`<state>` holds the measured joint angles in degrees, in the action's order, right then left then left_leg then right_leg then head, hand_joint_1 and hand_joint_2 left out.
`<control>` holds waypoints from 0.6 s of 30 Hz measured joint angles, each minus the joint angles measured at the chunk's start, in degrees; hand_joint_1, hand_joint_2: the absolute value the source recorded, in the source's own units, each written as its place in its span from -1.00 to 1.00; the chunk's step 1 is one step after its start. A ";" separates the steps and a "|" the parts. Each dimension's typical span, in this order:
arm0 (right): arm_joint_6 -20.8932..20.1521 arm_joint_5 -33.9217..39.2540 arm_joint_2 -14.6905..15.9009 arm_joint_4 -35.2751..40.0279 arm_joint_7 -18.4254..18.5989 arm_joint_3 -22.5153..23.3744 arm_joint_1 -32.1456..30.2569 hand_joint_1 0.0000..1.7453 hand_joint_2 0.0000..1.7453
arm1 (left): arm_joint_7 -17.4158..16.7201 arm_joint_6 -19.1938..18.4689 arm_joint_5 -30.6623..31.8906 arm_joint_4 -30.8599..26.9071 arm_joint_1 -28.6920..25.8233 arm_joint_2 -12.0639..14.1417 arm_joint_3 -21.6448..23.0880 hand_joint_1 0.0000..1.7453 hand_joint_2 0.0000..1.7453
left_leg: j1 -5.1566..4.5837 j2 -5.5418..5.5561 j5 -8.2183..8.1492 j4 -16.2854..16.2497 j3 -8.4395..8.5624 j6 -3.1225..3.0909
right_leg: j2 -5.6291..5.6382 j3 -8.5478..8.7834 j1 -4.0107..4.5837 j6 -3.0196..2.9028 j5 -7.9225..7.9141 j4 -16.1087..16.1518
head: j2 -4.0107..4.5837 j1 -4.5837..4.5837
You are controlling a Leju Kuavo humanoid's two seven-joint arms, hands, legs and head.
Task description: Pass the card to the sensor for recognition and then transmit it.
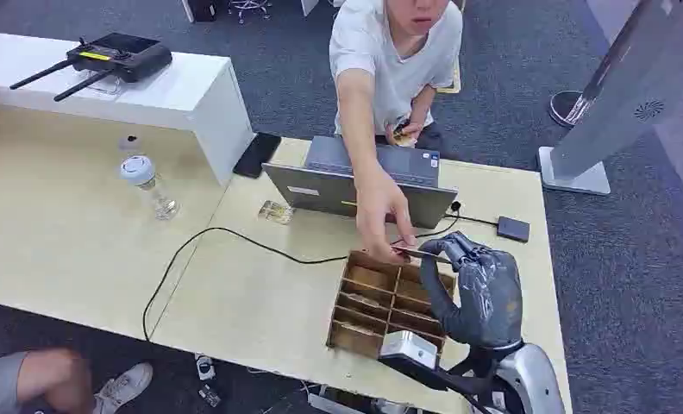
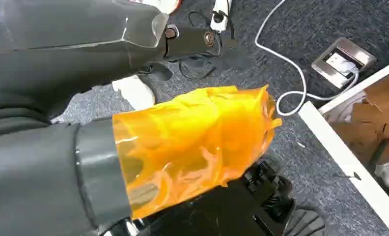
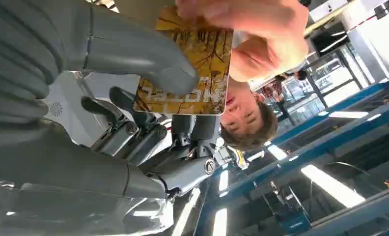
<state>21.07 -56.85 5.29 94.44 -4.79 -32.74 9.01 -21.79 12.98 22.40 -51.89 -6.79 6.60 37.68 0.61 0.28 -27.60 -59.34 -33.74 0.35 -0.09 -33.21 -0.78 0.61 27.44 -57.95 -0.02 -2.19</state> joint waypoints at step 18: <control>-13.36 21.82 0.02 1.16 -6.10 1.97 -2.36 1.00 1.00 | 0.33 -1.31 3.76 -0.02 -2.12 -1.42 -5.00 -1.00 -1.00 | 0.00 -0.01 -0.01 0.00 0.00 0.00 | 0.01 -0.03 0.00 0.00 0.01 0.01 | 0.00 0.02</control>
<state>7.71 -35.03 5.31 95.60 -10.89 -30.77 6.65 -21.46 11.67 26.16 -51.91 -8.92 5.18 32.68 0.61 0.27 -27.61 -59.34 -33.73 0.35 -0.07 -33.24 -0.78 0.61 27.44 -57.95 -0.02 -2.16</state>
